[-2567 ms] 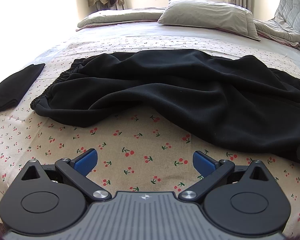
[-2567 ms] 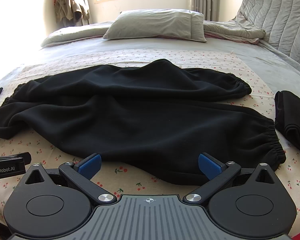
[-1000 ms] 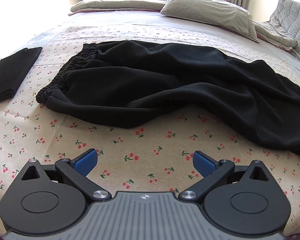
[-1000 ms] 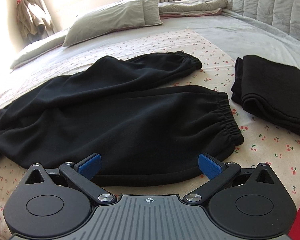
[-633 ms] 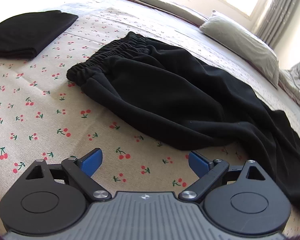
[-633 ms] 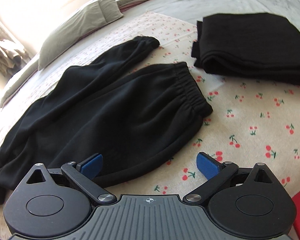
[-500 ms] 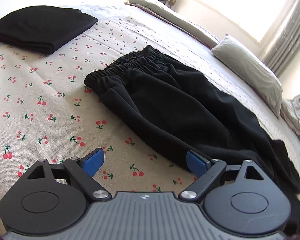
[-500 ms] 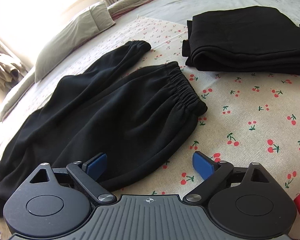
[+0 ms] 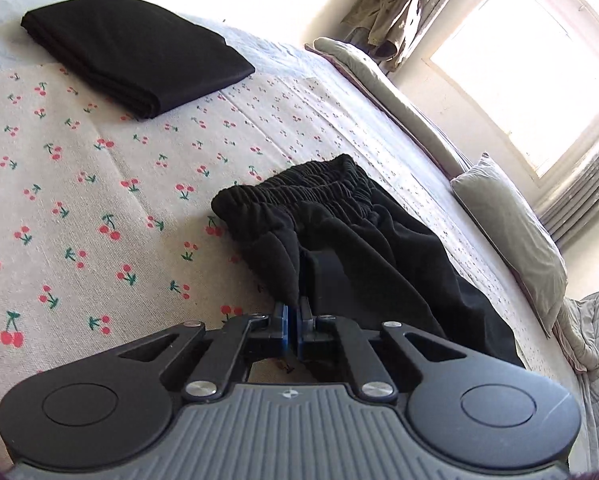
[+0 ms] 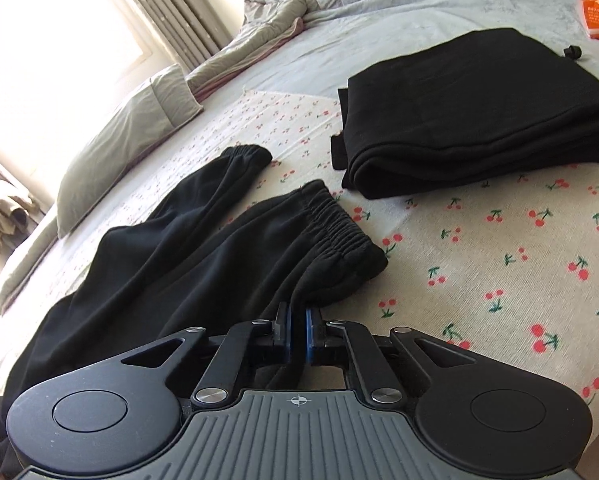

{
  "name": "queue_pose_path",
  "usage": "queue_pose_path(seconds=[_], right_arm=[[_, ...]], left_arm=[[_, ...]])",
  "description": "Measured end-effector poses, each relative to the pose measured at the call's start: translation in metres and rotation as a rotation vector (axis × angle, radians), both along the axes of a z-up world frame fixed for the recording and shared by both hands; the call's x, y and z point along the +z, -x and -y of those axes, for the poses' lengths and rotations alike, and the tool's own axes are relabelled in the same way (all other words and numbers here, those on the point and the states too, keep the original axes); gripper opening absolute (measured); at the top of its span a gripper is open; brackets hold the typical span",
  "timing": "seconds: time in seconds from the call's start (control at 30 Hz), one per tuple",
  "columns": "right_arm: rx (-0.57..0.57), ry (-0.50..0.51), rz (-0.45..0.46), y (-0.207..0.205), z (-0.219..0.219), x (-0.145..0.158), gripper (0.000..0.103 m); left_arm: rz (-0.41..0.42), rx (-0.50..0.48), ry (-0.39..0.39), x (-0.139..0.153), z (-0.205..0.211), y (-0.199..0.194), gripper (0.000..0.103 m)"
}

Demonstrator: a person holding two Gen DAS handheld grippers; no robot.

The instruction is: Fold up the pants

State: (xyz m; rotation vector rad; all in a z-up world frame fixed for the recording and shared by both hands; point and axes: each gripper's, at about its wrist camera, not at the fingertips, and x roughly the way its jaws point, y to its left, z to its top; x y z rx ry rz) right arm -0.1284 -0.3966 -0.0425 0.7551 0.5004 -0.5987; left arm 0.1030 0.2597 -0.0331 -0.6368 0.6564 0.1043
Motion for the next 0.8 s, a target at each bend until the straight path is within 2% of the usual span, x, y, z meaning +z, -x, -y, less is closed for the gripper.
queue_pose_path(seconds=[0.27,0.43,0.57,0.7,0.8], right_arm=[[0.005,0.048,0.02,0.028,0.005,0.027,0.004],[0.03,0.078,-0.019,0.041,0.0,0.033,0.003],[0.058,0.098,-0.071,0.051,-0.005,0.031,0.003],[0.083,0.117,-0.176,0.046,-0.008,0.017,0.003],[0.095,0.093,-0.268,0.037,-0.006,-0.007,0.004]], left_arm=[[-0.019,0.002,-0.085,0.021,-0.015,0.031,0.003],[-0.029,-0.017,-0.176,0.029,-0.013,0.047,0.003],[-0.034,-0.036,-0.284,0.033,-0.012,0.062,0.004],[-0.119,-0.076,-0.332,0.018,-0.013,0.059,0.004],[-0.216,-0.111,-0.362,-0.004,-0.011,0.05,0.005]])
